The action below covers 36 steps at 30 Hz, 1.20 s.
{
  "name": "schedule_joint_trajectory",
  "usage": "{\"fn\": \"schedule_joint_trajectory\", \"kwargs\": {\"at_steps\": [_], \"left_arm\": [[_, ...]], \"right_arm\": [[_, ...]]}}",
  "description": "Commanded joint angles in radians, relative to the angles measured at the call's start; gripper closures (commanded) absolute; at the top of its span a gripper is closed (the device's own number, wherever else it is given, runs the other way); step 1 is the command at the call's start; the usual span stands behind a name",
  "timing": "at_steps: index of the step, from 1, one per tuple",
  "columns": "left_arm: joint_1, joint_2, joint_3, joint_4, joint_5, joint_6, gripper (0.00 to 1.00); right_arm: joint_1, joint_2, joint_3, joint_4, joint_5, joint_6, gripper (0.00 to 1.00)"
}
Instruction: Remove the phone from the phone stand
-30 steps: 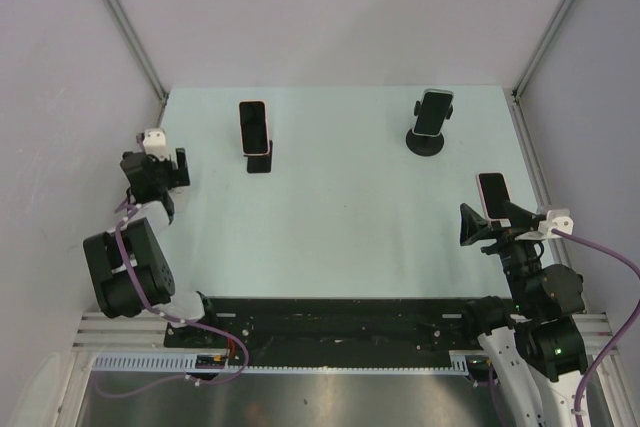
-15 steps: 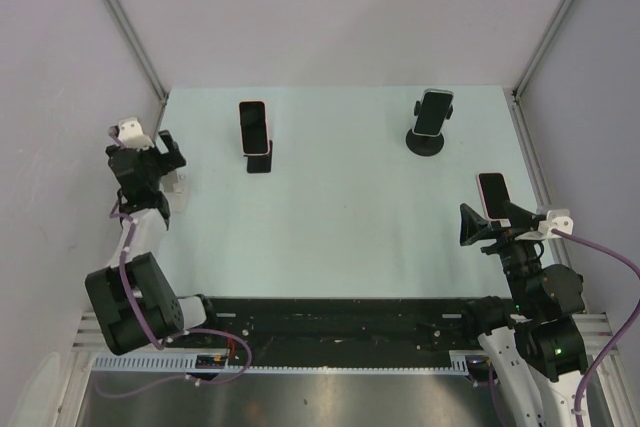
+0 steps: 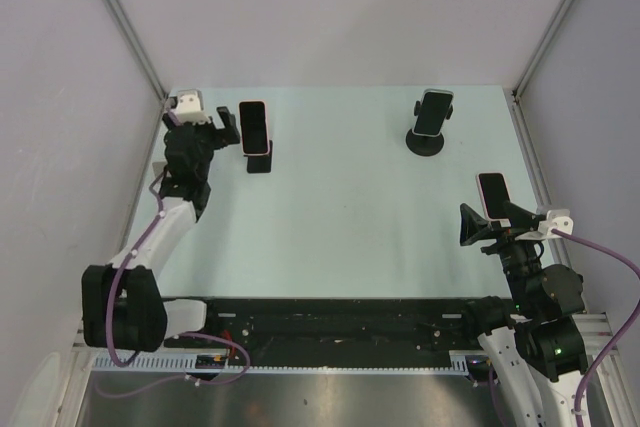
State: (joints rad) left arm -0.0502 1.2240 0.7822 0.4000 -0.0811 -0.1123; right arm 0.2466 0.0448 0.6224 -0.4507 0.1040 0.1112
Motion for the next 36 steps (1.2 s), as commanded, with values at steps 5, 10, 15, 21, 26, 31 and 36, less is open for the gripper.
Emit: {"fn": "schedule_joint_trajectory", "kwargs": {"at_steps": [5, 10, 15, 21, 26, 31, 36], "left_arm": [[-0.123, 0.228, 0.199, -0.009, -0.14, 0.039, 0.0], [-0.165, 0.356, 0.314, -0.064, -0.161, 0.048, 0.0], [-0.178, 0.489, 0.472, -0.157, -0.175, 0.048, 0.0], [-0.185, 0.606, 0.647, -0.291, -0.229, 0.048, 0.0], [-0.185, 0.658, 0.713, -0.326, -0.266, 0.065, 0.0], [-0.183, 0.68, 0.733, -0.331, -0.266, 0.066, 0.0], [-0.183, 0.704, 0.747, -0.34, -0.229, 0.068, 0.0]], "right_arm": [[0.0, 0.006, -0.001, 0.029, 0.0, -0.011, 0.0], [-0.003, 0.009, -0.001, 0.03, -0.004, -0.011, 0.0], [-0.003, 0.013, -0.004, 0.032, -0.001, -0.012, 0.0], [-0.01, 0.015, -0.006, 0.035, -0.001, -0.013, 0.0], [-0.012, 0.018, -0.007, 0.037, -0.003, -0.012, 0.0], [-0.013, 0.018, -0.007, 0.037, -0.003, -0.016, 0.0], [-0.015, 0.018, -0.007, 0.037, -0.003, -0.015, 0.0]]}}
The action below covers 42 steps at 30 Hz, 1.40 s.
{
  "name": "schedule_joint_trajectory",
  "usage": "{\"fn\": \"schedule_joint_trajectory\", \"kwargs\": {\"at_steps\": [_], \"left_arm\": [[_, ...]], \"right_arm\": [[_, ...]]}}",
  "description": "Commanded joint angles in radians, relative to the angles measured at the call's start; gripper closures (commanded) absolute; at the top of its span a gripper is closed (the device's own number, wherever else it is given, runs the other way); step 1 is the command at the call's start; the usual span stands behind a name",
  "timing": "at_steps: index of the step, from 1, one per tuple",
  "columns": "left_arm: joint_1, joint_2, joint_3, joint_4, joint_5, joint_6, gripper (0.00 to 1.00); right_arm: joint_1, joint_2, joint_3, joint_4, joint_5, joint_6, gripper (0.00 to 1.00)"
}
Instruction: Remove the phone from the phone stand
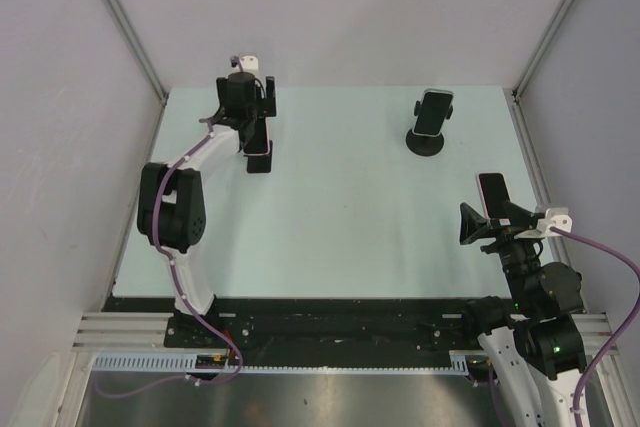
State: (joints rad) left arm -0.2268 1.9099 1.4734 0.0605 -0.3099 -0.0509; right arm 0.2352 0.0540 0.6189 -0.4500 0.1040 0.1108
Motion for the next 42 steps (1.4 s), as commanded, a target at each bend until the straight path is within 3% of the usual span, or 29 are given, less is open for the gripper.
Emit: {"fn": "schedule_joint_trajectory", "kwargs": {"at_steps": [1, 7, 16, 23, 38, 42], "left_arm": [[-0.006, 0.018, 0.056, -0.002, 0.005, 0.005, 0.0], [-0.005, 0.015, 0.042, -0.01, 0.032, -0.015, 0.06], [0.001, -0.014, 0.033, -0.034, 0.084, -0.036, 0.24], [0.001, -0.075, 0.025, -0.053, 0.089, -0.038, 0.58], [0.001, -0.216, 0.019, -0.053, 0.095, -0.093, 1.0], [0.0, -0.302, -0.014, -0.053, 0.109, -0.141, 1.0]], "right_arm": [[-0.004, 0.007, -0.004, 0.036, -0.004, -0.014, 0.0], [-0.004, 0.004, -0.004, 0.036, -0.004, -0.016, 0.0], [-0.007, 0.003, -0.004, 0.036, -0.003, -0.014, 0.0], [-0.005, 0.004, -0.004, 0.034, -0.004, -0.014, 0.0], [-0.011, 0.018, -0.004, 0.037, -0.023, -0.016, 0.0], [-0.014, 0.03, -0.004, 0.039, -0.029, -0.017, 0.0]]}}
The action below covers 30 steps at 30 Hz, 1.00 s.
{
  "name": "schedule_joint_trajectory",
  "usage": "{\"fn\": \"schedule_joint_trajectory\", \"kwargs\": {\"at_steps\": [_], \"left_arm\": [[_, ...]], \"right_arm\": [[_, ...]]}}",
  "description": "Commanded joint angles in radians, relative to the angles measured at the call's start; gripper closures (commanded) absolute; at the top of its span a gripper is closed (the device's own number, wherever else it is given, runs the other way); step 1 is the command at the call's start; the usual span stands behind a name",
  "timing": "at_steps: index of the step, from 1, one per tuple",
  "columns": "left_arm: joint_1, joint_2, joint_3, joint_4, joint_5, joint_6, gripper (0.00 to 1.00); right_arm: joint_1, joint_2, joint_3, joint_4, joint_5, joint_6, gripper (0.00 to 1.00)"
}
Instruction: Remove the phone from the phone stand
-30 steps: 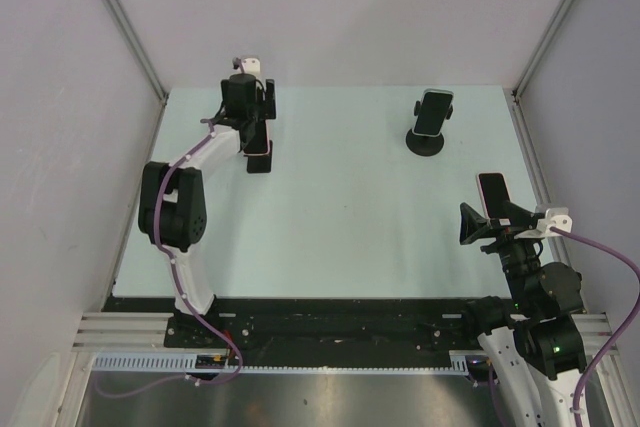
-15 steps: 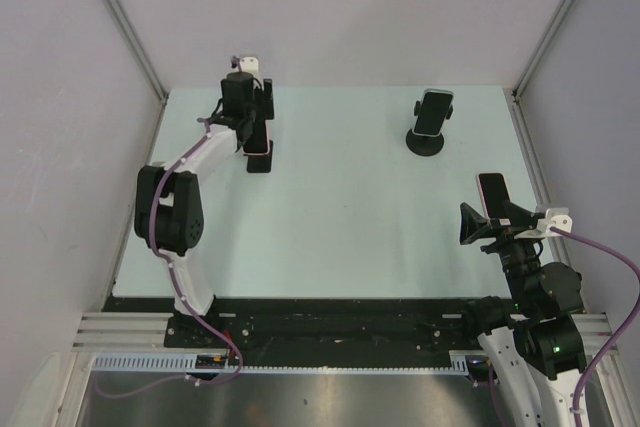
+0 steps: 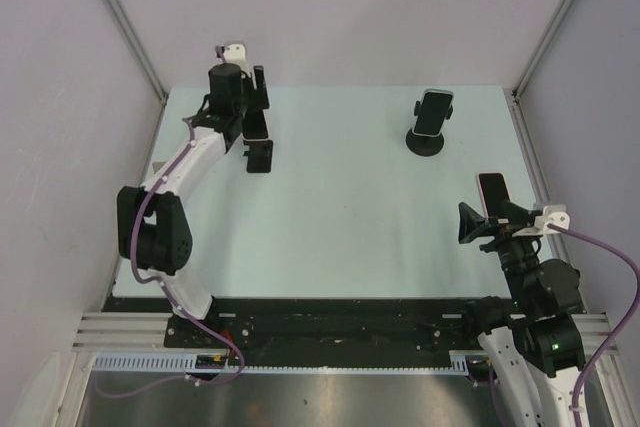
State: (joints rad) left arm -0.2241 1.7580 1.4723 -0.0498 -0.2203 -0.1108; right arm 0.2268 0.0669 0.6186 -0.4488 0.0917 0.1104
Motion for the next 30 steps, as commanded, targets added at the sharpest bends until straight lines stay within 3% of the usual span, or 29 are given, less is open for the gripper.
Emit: {"fn": "schedule_joint_trajectory", "kwargs": {"at_steps": [1, 8, 14, 21, 24, 30], "left_arm": [[-0.004, -0.166, -0.021, 0.057, 0.024, -0.092, 1.0], [-0.029, -0.311, -0.112, 0.057, 0.088, -0.151, 1.0], [-0.066, -0.44, -0.214, 0.03, 0.136, -0.217, 1.0], [-0.125, -0.528, -0.317, 0.022, 0.213, -0.322, 1.0], [-0.171, -0.538, -0.349, 0.019, 0.254, -0.349, 1.0], [-0.257, -0.56, -0.401, 0.021, 0.262, -0.414, 1.0]], "right_arm": [[-0.007, 0.019, -0.003, 0.036, -0.021, -0.017, 0.0], [-0.01, 0.043, -0.003, 0.045, -0.081, -0.021, 0.0], [-0.01, 0.102, 0.009, 0.071, -0.24, 0.001, 0.02], [-0.004, 0.325, 0.021, 0.153, -0.48, 0.139, 0.04], [0.031, 0.405, 0.02, 0.226, -0.563, 0.163, 0.06], [0.261, 0.589, 0.01, 0.402, -0.454, 0.12, 0.07]]}}
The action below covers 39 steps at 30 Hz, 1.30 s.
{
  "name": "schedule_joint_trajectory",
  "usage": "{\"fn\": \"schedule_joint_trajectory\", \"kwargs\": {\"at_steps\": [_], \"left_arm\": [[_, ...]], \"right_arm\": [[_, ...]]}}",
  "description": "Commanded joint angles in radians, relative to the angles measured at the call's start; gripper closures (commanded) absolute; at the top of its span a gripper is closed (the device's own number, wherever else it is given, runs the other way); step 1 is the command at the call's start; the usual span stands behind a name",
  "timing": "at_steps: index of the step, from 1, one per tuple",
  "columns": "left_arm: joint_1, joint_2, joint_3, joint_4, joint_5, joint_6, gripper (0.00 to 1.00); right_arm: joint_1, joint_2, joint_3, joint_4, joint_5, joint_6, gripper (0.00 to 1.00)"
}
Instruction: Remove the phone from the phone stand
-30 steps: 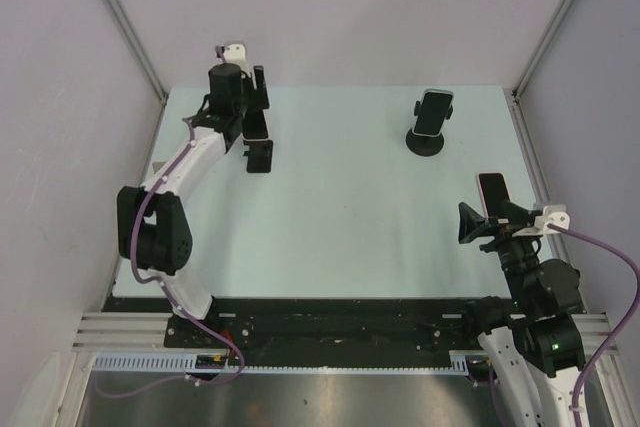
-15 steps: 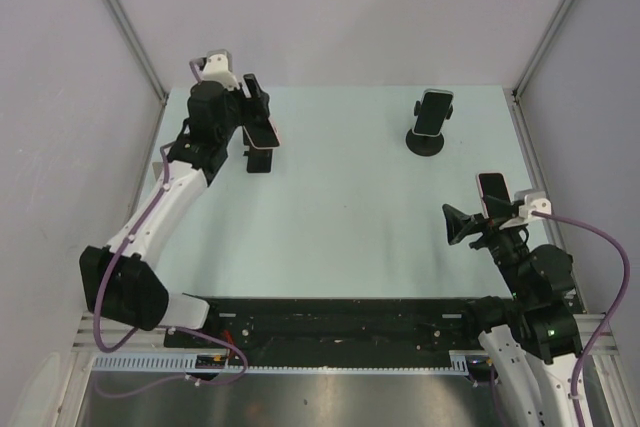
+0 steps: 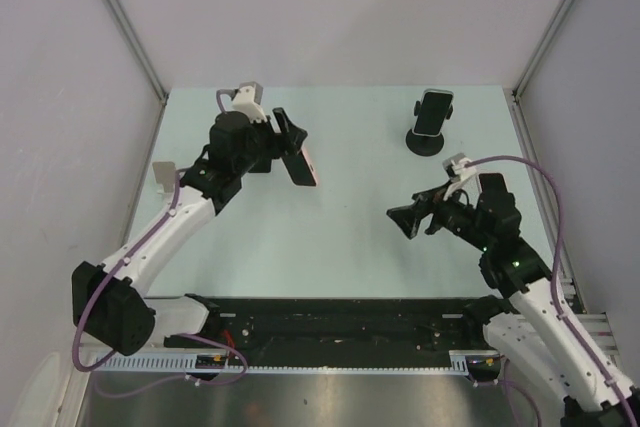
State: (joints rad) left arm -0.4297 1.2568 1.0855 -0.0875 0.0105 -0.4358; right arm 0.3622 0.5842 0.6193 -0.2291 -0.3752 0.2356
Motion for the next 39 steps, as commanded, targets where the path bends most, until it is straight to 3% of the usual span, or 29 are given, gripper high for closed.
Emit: {"fn": "schedule_joint_trajectory", "kwargs": {"at_steps": [1, 6, 9, 18, 26, 35, 39], "left_arm": [[-0.063, -0.06, -0.021, 0.058, 0.035, -0.099, 1.0], [-0.116, -0.074, -0.047, 0.06, 0.058, -0.162, 1.0], [-0.133, -0.089, -0.061, 0.06, 0.081, -0.187, 1.0], [-0.149, -0.165, -0.113, 0.06, 0.114, -0.222, 1.0], [-0.153, -0.18, -0.13, 0.061, 0.135, -0.23, 1.0], [-0.156, -0.191, -0.147, 0.063, 0.132, -0.225, 1.0], [-0.158, -0.192, -0.153, 0.065, 0.141, -0.227, 1.0]], "right_arm": [[0.164, 0.097, 0.007, 0.207, 0.048, -0.01, 0.08], [0.412, 0.291, 0.007, 0.388, 0.197, -0.087, 0.08], [0.457, 0.395, 0.007, 0.483, 0.211, -0.091, 0.09], [0.492, 0.557, 0.01, 0.666, 0.188, -0.093, 0.2], [0.523, 0.637, 0.046, 0.702, 0.183, -0.099, 0.43], [0.554, 0.657, 0.057, 0.732, 0.252, -0.094, 0.57], [0.558, 0.667, 0.06, 0.743, 0.272, -0.091, 0.7]]}}
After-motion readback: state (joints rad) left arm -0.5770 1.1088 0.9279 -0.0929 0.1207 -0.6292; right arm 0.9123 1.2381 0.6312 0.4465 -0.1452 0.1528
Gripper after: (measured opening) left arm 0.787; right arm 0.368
